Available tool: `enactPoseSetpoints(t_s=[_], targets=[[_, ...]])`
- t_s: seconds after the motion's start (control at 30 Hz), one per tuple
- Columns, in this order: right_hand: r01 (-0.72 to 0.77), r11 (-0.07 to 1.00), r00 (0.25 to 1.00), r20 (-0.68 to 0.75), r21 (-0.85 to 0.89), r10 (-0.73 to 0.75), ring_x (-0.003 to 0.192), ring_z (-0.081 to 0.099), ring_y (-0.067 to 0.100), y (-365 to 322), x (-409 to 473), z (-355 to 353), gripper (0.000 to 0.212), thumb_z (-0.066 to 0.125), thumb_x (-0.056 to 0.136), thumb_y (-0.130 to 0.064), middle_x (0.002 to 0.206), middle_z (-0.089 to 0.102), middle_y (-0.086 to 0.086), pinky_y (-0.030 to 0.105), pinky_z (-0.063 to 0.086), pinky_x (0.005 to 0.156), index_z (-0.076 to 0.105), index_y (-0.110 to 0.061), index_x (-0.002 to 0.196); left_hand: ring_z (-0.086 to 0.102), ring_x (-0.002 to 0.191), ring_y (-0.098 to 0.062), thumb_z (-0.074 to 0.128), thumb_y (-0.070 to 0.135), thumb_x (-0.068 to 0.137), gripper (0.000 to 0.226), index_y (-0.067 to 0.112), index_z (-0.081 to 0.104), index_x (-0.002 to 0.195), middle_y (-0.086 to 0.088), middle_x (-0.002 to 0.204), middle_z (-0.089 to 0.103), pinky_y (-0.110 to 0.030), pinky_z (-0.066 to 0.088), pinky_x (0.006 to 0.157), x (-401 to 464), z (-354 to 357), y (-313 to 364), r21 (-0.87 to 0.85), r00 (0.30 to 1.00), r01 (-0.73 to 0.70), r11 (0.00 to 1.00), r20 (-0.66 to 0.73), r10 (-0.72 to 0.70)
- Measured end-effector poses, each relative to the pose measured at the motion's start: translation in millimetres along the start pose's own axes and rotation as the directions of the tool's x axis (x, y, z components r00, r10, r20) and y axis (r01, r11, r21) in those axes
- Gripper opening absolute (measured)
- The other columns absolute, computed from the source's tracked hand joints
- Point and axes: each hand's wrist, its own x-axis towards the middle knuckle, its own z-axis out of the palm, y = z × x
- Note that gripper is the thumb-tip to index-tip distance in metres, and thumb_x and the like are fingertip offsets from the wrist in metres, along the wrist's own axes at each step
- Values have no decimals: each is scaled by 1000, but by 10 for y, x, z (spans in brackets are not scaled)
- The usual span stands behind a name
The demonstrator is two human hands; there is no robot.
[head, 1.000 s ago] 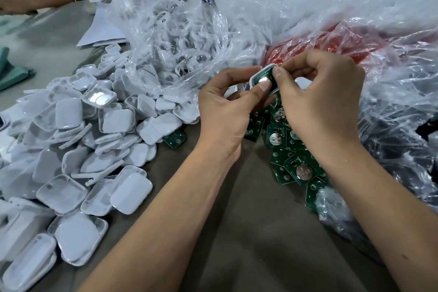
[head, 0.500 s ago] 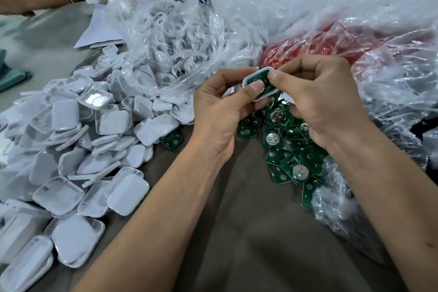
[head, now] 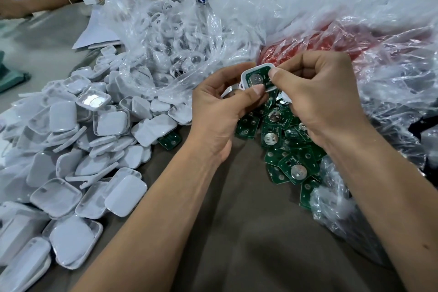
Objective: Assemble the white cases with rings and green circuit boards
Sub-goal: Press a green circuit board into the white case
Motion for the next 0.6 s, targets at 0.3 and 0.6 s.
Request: enactPoseSetpoints(t_s=[0.3,0.6], targets=[[5,1000,1000,15,19,-5,41,44,5,-28,-22,17,16,75,84,-16,52,58,-8,19,35,43,71,-15,69,72,82,-16,66,-16,85,31,1,72,109,-10,93,75,-23,59,70,16,-12,17,-50,999,33,998,-3,-33],[-54,997,995,90,53,49,48,48,8,10,-29,54,30,84,85,-37,68,71,8,18,34,42,74,-10,82,66,80,-15,66,-16,85,30,5,74,104,-8,90,73,-22,54,66,20,-22,45,6,999,46,999,22,-46]])
